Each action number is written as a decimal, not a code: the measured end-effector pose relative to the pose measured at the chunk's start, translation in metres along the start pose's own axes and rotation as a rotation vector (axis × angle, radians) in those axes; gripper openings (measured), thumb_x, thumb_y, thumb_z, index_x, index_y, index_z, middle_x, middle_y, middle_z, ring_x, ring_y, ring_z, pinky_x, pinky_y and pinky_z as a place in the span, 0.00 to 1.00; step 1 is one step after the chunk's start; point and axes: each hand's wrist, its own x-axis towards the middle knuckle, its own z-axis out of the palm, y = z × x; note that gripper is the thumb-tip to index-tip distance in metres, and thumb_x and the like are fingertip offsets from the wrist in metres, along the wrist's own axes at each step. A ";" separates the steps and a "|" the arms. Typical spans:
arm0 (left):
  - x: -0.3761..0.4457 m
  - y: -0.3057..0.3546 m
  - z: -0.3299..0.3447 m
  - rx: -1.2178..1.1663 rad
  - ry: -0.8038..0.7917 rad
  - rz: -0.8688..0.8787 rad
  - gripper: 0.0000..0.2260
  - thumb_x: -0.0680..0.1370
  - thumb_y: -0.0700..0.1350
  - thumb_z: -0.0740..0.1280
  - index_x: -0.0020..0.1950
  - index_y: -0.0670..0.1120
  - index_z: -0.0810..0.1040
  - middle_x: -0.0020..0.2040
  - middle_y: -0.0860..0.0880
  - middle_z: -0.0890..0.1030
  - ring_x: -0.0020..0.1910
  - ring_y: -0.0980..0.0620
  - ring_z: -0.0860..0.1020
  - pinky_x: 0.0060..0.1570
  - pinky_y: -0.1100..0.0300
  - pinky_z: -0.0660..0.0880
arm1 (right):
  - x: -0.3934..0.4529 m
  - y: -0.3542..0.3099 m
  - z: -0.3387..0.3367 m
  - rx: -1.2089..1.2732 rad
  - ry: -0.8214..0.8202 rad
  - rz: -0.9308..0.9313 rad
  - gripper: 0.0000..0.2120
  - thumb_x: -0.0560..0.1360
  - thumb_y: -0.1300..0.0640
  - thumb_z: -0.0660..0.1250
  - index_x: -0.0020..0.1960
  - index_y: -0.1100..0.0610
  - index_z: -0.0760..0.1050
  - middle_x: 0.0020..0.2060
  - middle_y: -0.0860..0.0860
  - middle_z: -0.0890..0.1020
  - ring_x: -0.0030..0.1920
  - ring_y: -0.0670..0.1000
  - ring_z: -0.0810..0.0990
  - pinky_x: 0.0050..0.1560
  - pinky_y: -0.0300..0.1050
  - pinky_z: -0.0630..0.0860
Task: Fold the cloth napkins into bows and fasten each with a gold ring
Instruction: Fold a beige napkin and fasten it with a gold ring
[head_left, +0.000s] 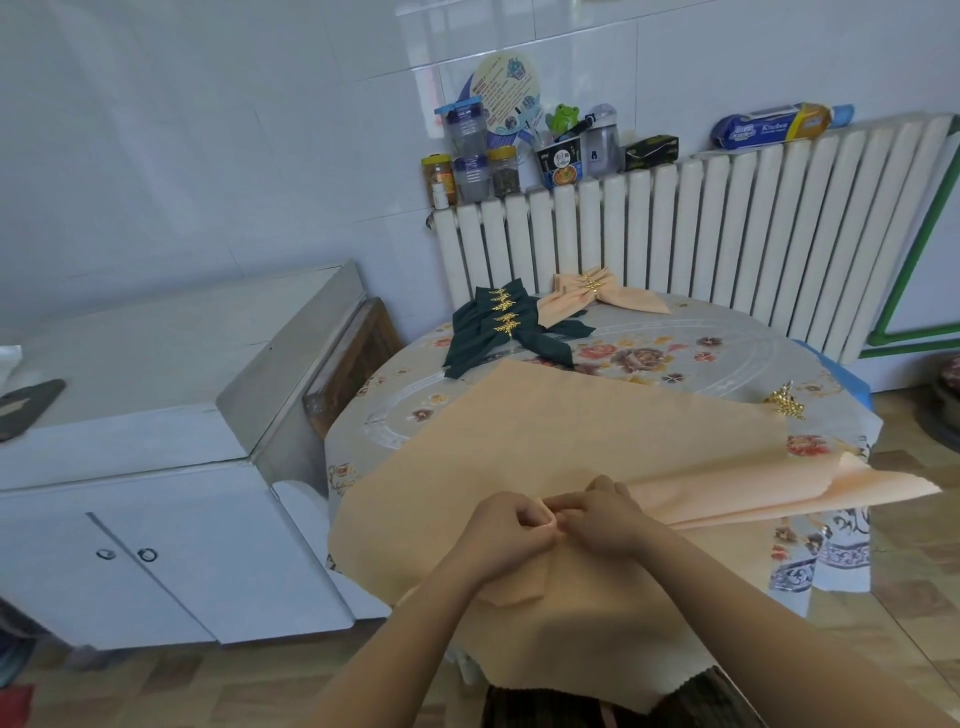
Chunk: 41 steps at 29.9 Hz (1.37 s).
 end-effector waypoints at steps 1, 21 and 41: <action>0.000 0.000 0.001 -0.010 -0.025 -0.005 0.05 0.68 0.44 0.73 0.32 0.47 0.83 0.37 0.52 0.83 0.38 0.62 0.78 0.43 0.62 0.73 | 0.000 0.002 -0.001 0.033 -0.006 -0.012 0.17 0.79 0.49 0.56 0.66 0.38 0.70 0.61 0.55 0.67 0.66 0.56 0.62 0.68 0.44 0.57; 0.002 0.012 -0.019 0.219 -0.314 -0.050 0.14 0.79 0.40 0.59 0.62 0.48 0.77 0.62 0.50 0.76 0.55 0.54 0.75 0.60 0.58 0.71 | -0.025 0.018 -0.018 0.083 -0.011 -0.191 0.07 0.70 0.56 0.72 0.35 0.50 0.77 0.61 0.47 0.72 0.53 0.47 0.74 0.58 0.39 0.69; 0.008 0.002 -0.030 0.303 -0.424 0.106 0.15 0.81 0.47 0.62 0.66 0.47 0.76 0.68 0.53 0.73 0.66 0.59 0.68 0.55 0.75 0.61 | -0.032 0.023 -0.024 -0.013 -0.071 -0.269 0.10 0.70 0.53 0.73 0.34 0.47 0.73 0.64 0.49 0.69 0.58 0.47 0.72 0.52 0.34 0.65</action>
